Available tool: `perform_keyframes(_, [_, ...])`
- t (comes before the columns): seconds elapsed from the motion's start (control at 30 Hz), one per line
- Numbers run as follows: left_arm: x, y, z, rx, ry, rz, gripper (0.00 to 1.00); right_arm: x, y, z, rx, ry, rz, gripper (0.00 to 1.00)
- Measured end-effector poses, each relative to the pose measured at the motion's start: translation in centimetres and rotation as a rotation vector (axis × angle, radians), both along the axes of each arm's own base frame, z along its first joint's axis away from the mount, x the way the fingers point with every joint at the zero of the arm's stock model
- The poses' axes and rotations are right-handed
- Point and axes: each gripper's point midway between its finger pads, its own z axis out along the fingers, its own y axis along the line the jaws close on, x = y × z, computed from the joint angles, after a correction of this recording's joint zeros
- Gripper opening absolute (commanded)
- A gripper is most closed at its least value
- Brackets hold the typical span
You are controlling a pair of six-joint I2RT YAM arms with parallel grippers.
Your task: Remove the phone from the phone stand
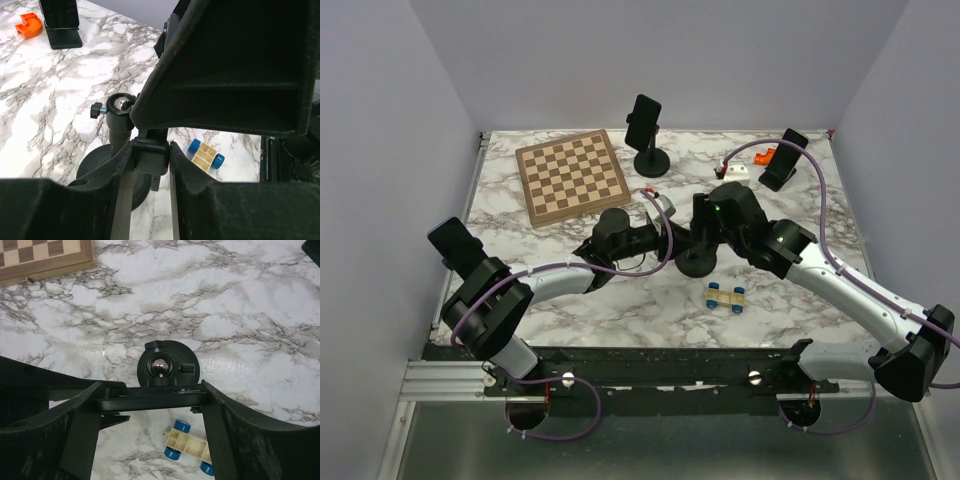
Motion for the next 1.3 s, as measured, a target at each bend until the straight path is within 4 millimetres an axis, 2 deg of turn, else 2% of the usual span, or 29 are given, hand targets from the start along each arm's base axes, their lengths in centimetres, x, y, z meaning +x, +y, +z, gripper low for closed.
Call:
perform_keyframes(0.43, [0.1, 1.0, 0.2, -0.029, 0.077, -0.003, 0.00, 0.8, 0.8, 0.0, 0.021, -0.038, 0.080, 0.01])
perform_keyframes(0.73, [-0.7, 0.8, 0.1, -0.068, 0.151, -0.068, 0.00, 0.6, 1.1, 0.1, -0.013, -0.069, 0.211, 0.01])
perform_keyframes(0.9, [-0.1, 0.7, 0.1, -0.046, 0.181, -0.036, 0.02, 0.9, 1.0, 0.2, -0.037, -0.059, 0.218, 0.01])
perform_keyframes(0.93, [0.2, 0.7, 0.1, -0.038, 0.188, -0.014, 0.13, 1.1, 1.0, 0.2, -0.043, -0.049, 0.209, 0.01])
perform_keyframes(0.97, [0.3, 0.6, 0.2, -0.033, 0.187, 0.010, 0.30, 1.3, 1.0, 0.3, -0.046, -0.039, 0.201, 0.01])
perform_keyframes(1.0, [0.1, 0.6, 0.2, -0.028, 0.176, 0.038, 0.38, 1.3, 1.0, 0.3, -0.044, -0.031, 0.196, 0.01])
perform_keyframes(1.1, [-0.9, 0.5, 0.1, -0.015, 0.131, 0.118, 0.52, 0.9, 1.0, 0.0, -0.026, -0.004, 0.187, 0.01])
perform_keyframes(1.17, [-1.3, 0.8, 0.1, -0.011, 0.121, 0.161, 0.67, 0.6, 0.8, 0.0, -0.021, 0.005, 0.172, 0.01])
perform_keyframes(1.27, [-1.3, 1.6, -0.8, 0.010, 0.132, 0.214, 0.78, 0.9, -0.4, 0.0, -0.037, 0.009, 0.123, 0.01])
perform_keyframes(1.3, [-1.1, 1.8, -1.0, 0.017, 0.135, 0.232, 0.79, 1.0, -0.8, 0.0, -0.044, 0.011, 0.111, 0.01])
